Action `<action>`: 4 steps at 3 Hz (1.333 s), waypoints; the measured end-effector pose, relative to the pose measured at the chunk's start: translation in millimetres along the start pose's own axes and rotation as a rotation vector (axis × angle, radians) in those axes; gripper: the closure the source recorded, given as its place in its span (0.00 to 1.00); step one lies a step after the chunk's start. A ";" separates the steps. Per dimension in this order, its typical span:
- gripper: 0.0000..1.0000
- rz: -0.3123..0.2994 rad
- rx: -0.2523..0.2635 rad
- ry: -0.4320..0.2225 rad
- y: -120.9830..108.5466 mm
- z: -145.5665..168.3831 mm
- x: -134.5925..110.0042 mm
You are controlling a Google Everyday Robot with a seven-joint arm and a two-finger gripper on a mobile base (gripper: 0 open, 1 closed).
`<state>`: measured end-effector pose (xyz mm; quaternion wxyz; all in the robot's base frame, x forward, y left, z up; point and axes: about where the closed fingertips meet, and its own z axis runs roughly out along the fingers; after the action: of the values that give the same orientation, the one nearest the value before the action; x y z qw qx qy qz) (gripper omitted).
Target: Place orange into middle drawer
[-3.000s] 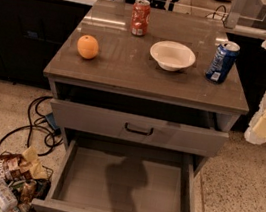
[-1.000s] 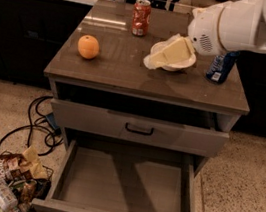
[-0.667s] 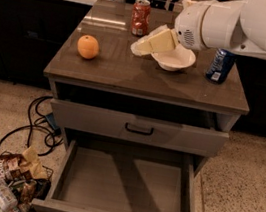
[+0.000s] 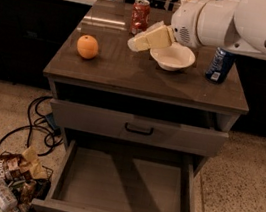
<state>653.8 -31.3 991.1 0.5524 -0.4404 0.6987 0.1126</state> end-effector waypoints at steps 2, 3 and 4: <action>0.00 0.050 -0.109 -0.072 24.5 89.1 19.6; 0.00 0.076 -0.164 -0.124 36.7 129.3 21.6; 0.00 0.104 -0.219 -0.162 46.3 166.9 21.0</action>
Offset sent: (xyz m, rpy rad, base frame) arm 0.0676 0.1018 -0.0917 0.1604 0.0573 0.1719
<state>731.9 93.0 896.8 0.5491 -0.4508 0.6572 0.2517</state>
